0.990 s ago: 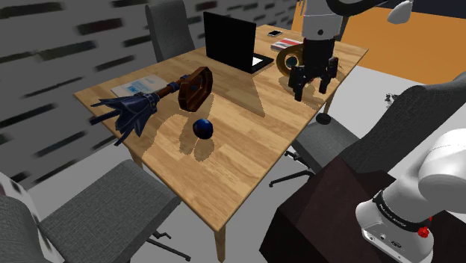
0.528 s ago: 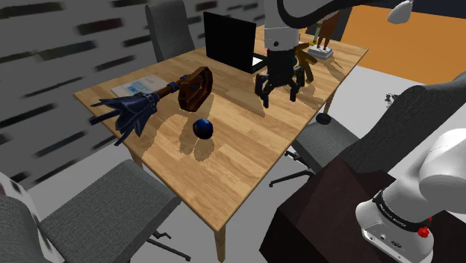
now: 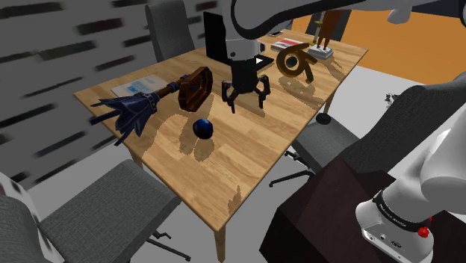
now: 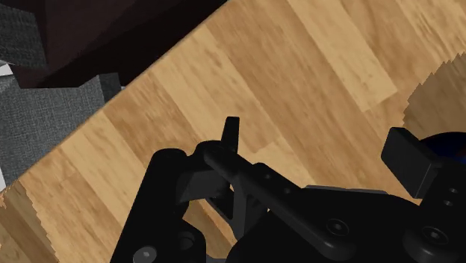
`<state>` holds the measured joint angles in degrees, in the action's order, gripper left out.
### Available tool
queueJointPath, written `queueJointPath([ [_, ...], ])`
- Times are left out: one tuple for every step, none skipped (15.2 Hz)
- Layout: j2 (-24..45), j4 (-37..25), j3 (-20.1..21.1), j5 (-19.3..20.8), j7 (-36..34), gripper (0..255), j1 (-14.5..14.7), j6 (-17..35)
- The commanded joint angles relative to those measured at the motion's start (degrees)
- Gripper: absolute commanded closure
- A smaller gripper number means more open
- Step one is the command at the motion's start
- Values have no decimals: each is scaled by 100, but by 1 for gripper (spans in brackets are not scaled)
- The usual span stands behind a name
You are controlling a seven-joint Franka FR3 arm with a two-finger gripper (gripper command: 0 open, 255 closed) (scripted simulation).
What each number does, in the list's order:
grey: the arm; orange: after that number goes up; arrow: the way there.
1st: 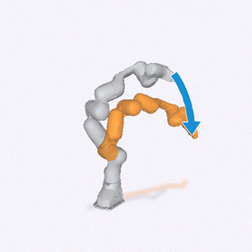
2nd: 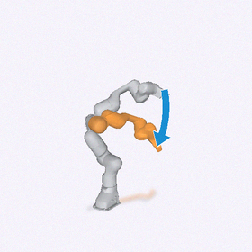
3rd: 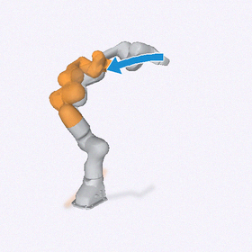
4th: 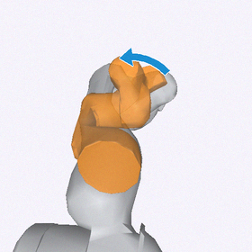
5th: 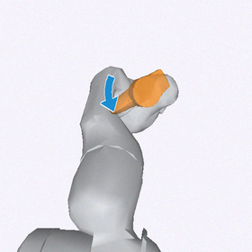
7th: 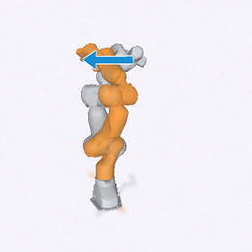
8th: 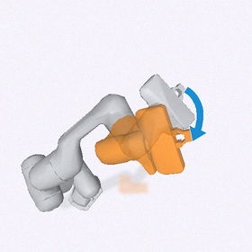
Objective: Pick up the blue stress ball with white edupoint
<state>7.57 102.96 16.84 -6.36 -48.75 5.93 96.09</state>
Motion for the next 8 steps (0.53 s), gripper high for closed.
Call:
queueJointPath([
  [471,-436,46,43,-360,0,108,-10],
  [724,-698,52,76,-515,0,161,-40],
  [981,-974,52,108,-664,0,220,-78],
  [1243,-1264,48,140,-810,0,280,-126],
  [1510,-1570,41,172,-952,0,343,-184],
  [1784,-1895,28,201,-1088,0,411,-253],
  [2066,-2242,12,230,-1221,0,480,-334],
  [2358,-2615,-9,256,-1349,0,556,-430],
])
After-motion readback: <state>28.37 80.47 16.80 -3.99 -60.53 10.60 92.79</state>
